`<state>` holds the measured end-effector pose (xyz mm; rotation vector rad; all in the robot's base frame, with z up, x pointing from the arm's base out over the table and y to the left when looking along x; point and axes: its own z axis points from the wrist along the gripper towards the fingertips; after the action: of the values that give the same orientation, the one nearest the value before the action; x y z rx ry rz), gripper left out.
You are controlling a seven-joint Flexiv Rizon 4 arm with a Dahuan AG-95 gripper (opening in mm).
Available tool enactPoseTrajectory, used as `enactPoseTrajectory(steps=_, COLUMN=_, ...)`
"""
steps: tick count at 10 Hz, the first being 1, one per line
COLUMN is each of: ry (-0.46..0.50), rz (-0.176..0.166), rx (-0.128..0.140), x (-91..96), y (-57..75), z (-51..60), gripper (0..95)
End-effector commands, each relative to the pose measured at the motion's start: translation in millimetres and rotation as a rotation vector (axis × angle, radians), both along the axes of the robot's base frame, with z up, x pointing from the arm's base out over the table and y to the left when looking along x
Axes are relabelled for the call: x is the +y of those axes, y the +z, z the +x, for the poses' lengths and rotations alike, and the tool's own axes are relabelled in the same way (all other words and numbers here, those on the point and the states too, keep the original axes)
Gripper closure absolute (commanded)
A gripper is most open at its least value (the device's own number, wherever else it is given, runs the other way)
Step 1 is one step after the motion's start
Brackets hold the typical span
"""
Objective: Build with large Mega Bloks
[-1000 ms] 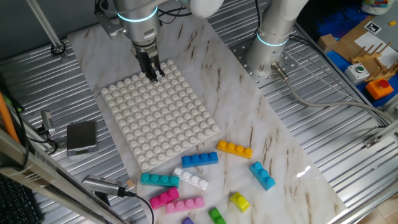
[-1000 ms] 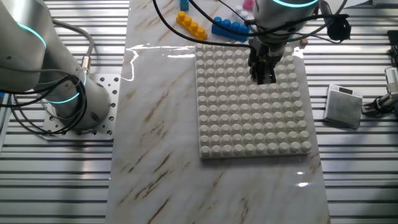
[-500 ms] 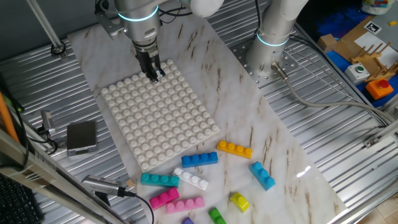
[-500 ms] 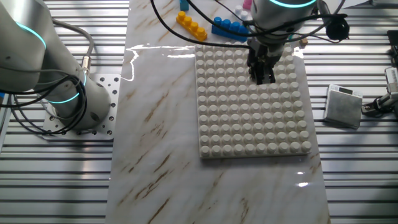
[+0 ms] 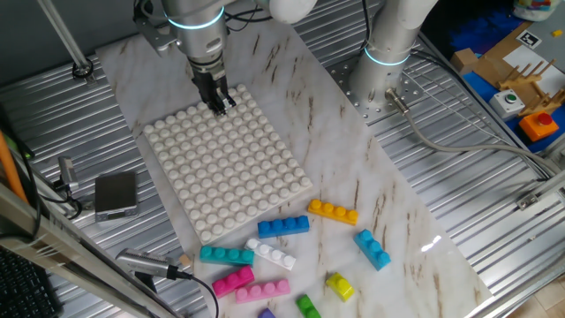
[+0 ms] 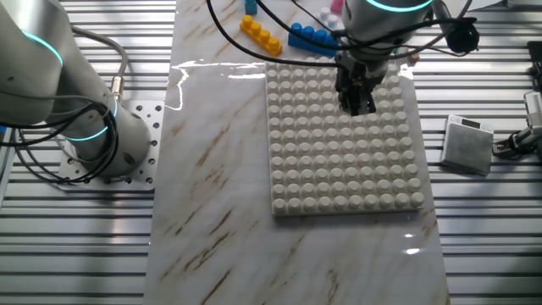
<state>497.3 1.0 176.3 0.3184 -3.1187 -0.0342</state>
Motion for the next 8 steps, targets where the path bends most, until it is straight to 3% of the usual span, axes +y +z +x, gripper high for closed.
enactPoseTrajectory(steps=1, ry=0.011, rz=0.003, rx=0.018, x=0.4, y=-0.3, z=1.7, gripper=95.0)
enactPoseTrajectory(steps=3, ry=0.027, rz=0.005, rx=0.026, x=0.4, y=-0.3, z=1.8, gripper=95.0)
enactPoseTrajectory(steps=8, ry=0.066, rz=0.051, rx=0.041, x=-3.6, y=-1.6, z=4.7, gripper=95.0)
